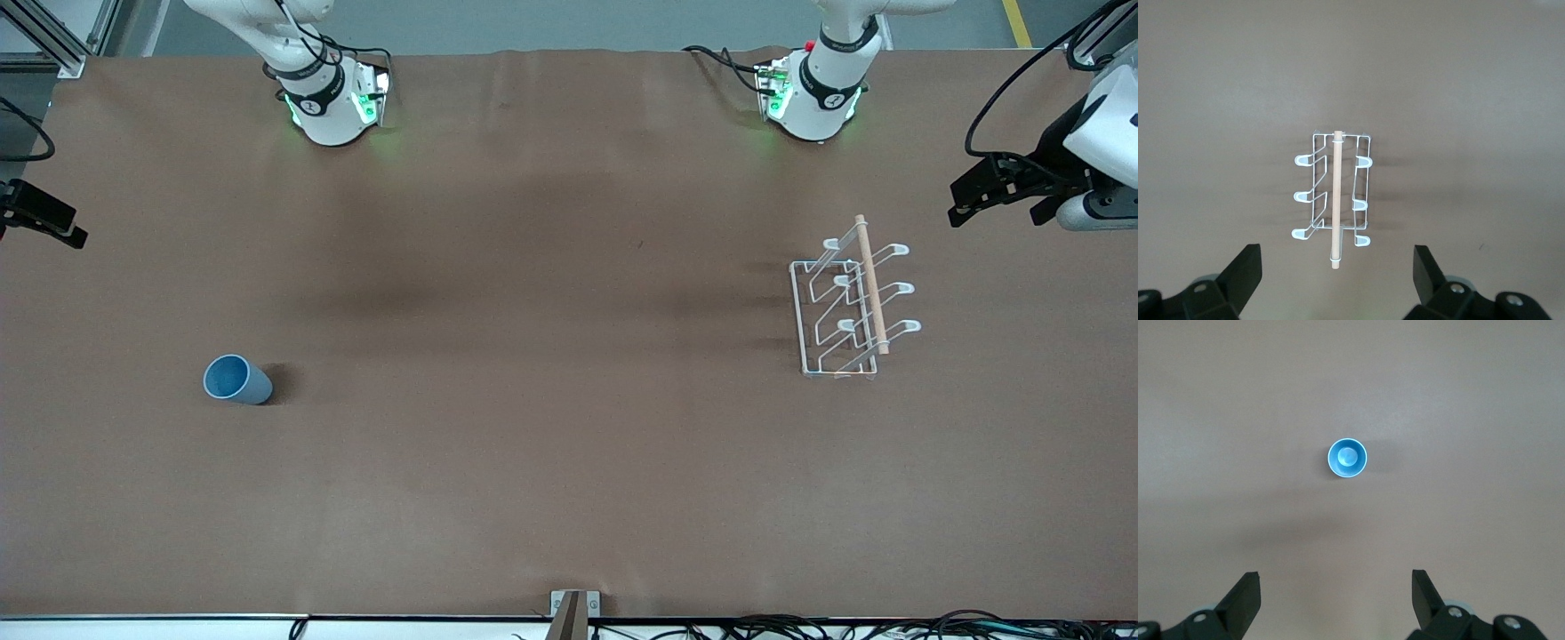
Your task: Hang cup on cup holder
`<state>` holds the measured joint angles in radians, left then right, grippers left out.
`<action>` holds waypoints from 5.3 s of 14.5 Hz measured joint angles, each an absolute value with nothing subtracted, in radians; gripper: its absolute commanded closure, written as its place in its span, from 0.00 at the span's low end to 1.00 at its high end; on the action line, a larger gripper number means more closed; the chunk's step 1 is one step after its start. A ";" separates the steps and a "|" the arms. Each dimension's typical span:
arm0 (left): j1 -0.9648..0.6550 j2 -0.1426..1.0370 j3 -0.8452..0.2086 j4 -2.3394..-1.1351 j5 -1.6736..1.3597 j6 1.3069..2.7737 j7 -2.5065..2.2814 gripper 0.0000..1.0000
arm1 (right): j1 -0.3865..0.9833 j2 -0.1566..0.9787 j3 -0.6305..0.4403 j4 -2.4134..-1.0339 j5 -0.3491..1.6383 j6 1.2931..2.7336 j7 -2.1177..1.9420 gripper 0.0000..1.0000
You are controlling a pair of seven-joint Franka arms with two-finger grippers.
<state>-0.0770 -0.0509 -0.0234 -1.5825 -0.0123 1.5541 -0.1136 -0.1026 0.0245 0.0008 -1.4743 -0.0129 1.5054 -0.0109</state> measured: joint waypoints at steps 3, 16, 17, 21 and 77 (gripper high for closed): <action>-0.077 -0.051 -0.023 -1.583 -0.012 1.554 -0.114 0.00 | -0.103 0.025 0.001 -1.474 -0.013 1.506 -0.011 0.00; -0.077 -0.051 -0.023 -1.585 -0.012 1.554 -0.114 0.00 | -0.115 0.028 -0.006 -1.475 -0.013 1.503 -0.030 0.00; -0.077 -0.051 -0.023 -1.585 -0.012 1.554 -0.114 0.00 | -0.121 0.030 -0.010 -1.476 -0.013 1.503 -0.043 0.00; -0.077 -0.051 -0.023 -1.585 -0.012 1.554 -0.114 0.00 | -0.108 0.043 -0.016 -1.499 -0.013 1.543 -0.061 0.00; -0.078 -0.047 -0.025 -1.600 -0.012 1.554 -0.101 0.00 | 0.108 0.286 0.091 -1.830 0.971 1.726 -0.229 0.99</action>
